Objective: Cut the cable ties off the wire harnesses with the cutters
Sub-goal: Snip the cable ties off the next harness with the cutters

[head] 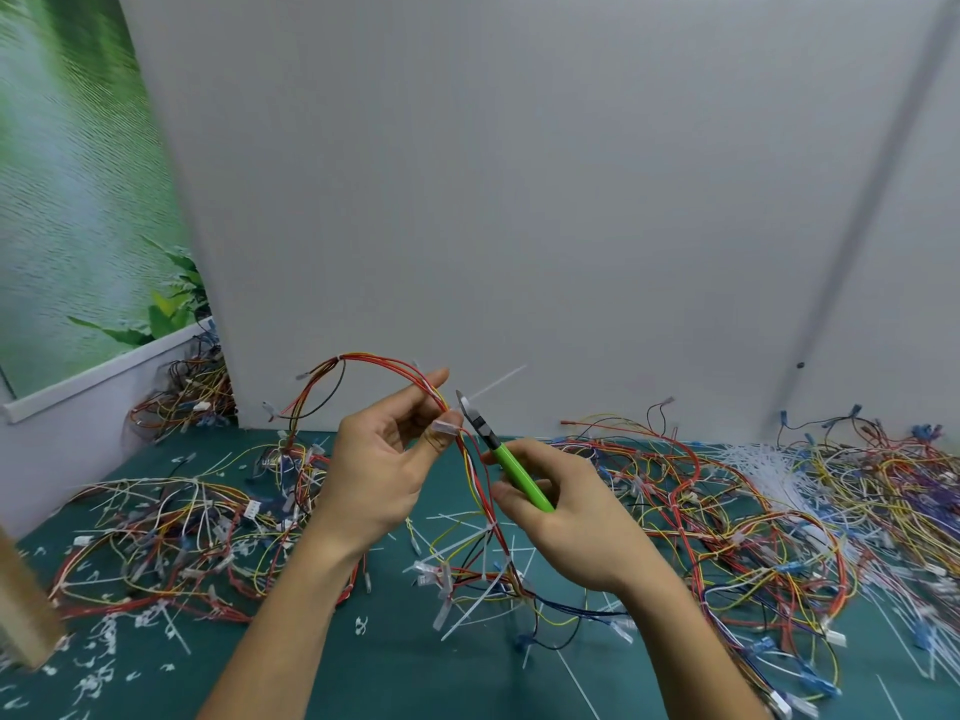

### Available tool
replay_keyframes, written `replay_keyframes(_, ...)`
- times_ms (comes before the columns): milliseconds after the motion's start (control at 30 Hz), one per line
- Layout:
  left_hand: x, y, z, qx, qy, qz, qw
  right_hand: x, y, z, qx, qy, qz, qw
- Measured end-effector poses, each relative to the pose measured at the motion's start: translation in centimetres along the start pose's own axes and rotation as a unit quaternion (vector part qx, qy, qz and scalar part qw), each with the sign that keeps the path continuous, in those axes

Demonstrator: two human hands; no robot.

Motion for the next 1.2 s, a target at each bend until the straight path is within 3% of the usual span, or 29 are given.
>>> replay_keyframes(667,0.2,0.3,0.1,-0.027,-0.07,-0.046,0.996,-0.4,0.1,0.7,0.024,-0.09,0.042,0.995)
replay_keyframes(1200,0.6,-1.2,0.6,-0.061,-0.098,-0.045,0.992,-0.2,-0.5,0.8,0.028,-0.061,0.044,0.997)
Point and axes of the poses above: each hand's wrist, its own z-axis away from the middle knuckle, its own x-axis out of the palm, y = z × x, the point moved 5 cm from there along -z, towards the middle knuckle, and after that the axes turned 10 degrees about x, right-handed, at the moved point
